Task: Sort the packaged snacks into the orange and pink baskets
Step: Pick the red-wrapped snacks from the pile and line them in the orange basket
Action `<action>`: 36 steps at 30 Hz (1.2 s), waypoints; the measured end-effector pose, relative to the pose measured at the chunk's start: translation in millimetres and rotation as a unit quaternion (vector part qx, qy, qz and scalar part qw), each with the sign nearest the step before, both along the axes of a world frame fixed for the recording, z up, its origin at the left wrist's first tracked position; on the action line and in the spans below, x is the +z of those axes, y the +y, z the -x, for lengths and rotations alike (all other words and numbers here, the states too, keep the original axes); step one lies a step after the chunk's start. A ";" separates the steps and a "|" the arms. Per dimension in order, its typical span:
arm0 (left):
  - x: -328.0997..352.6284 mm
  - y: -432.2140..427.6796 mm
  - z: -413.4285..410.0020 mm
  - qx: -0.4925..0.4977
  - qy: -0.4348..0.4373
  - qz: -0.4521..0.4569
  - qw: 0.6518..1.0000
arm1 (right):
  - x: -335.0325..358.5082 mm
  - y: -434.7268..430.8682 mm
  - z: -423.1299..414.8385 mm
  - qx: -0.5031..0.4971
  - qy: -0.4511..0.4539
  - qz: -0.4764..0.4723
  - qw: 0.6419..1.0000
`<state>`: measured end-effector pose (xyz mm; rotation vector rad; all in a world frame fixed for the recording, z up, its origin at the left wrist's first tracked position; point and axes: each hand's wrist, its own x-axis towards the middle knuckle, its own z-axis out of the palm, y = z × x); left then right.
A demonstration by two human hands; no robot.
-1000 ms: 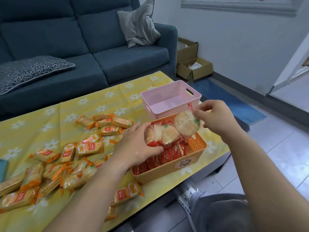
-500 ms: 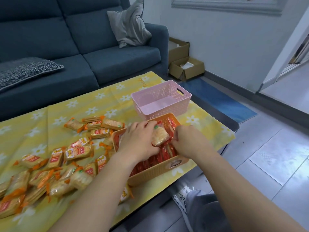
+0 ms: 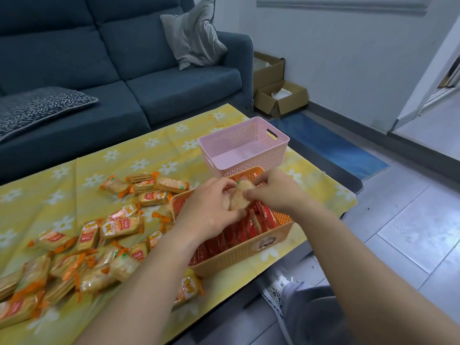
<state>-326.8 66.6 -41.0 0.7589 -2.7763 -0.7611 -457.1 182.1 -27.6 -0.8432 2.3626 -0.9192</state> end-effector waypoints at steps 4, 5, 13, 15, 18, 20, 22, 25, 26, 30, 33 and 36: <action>0.6 -3.4 -3.4 0.010 -0.032 0.001 0.999 | 28.7 23.9 14.9 -0.083 -0.102 0.123 0.984; 0.9 -3.4 -3.4 0.017 -0.045 0.011 0.999 | 33.2 31.1 18.6 -0.093 -0.087 0.137 0.982; 2.0 1.6 -2.8 0.050 -0.168 0.011 0.985 | 29.1 47.9 17.0 -0.027 0.103 -0.042 0.993; 2.3 0.5 -2.4 0.058 -0.172 0.009 0.983 | 29.0 45.5 15.0 -0.017 0.108 -0.064 0.992; 5.0 -2.5 -1.8 0.079 -0.166 -0.011 0.983 | 31.3 45.3 19.2 -0.034 0.125 -0.040 0.991; 7.2 -4.3 -2.9 0.104 -0.167 -0.017 0.980 | 31.9 45.9 21.0 -0.041 0.130 -0.028 0.990; 8.6 -5.9 -5.1 0.126 -0.172 -0.025 0.977 | 27.5 43.4 21.2 -0.032 0.167 -0.040 0.985; 9.0 -9.1 -8.0 0.151 -0.165 -0.039 0.974 | 18.2 33.5 14.9 -0.018 0.193 -0.076 0.978; 9.5 -9.8 -8.9 0.154 -0.160 -0.036 0.974 | 14.7 29.2 12.1 -0.017 0.198 -0.086 0.976; 15.2 -13.7 -12.7 0.172 -0.112 -0.037 0.978 | -2.2 13.2 5.2 -0.021 0.263 -0.122 0.957; 20.8 -15.5 -17.5 0.186 -0.025 -0.056 0.981 | -15.1 6.6 -2.8 -0.007 0.284 -0.176 0.942; 23.3 -11.6 -18.9 0.177 0.067 -0.076 0.979 | -13.6 3.4 -9.1 0.028 0.261 -0.207 0.942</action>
